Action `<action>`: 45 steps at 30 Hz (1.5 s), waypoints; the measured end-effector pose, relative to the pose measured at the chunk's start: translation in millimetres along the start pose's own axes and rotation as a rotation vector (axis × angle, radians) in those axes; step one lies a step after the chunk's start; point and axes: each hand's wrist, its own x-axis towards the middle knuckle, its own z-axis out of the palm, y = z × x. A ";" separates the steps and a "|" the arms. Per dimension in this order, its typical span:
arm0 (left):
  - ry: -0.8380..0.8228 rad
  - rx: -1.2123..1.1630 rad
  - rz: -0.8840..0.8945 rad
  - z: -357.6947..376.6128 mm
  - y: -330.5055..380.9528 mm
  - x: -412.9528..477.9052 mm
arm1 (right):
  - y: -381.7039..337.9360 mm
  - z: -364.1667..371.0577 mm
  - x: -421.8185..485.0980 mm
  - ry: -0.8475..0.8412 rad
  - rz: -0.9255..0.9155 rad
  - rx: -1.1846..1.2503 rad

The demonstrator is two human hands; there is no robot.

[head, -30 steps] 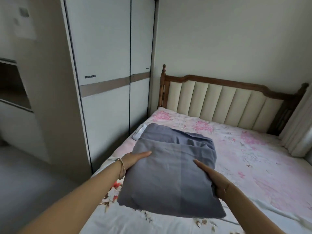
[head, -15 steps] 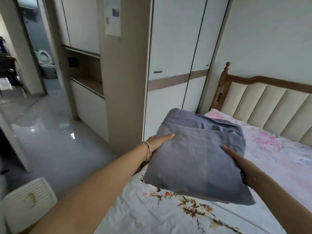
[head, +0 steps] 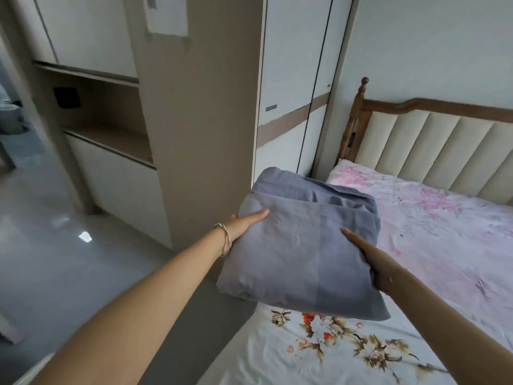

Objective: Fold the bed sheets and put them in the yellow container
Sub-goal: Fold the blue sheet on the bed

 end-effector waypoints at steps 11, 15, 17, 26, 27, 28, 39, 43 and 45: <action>-0.308 0.061 0.035 -3.9 33.1 66.8 | -13.5 13.8 8.4 0.148 -0.021 0.201; -0.323 0.120 -0.015 27.6 19.5 87.4 | -1.4 -10.6 15.4 0.244 -0.006 0.220; -0.376 0.151 -0.024 43.6 11.3 100.0 | 6.8 -16.0 18.8 0.289 0.012 0.254; -0.735 0.286 -0.043 67.3 -24.3 191.9 | 53.6 17.5 67.6 0.615 0.129 0.477; -0.759 0.312 -0.048 71.1 -28.9 202.5 | 66.5 22.9 75.3 0.695 0.140 0.518; -0.785 0.332 -0.036 72.8 -30.6 211.3 | 75.2 29.2 82.0 0.769 0.139 0.568; -1.295 0.724 0.285 151.0 -46.3 168.7 | 181.2 27.3 36.8 1.294 0.148 1.007; -1.509 0.926 0.578 169.1 -66.2 133.8 | 157.5 50.5 14.4 1.395 0.135 1.144; -1.538 0.977 0.751 179.7 -77.6 128.5 | 169.0 50.3 21.0 1.446 0.111 1.216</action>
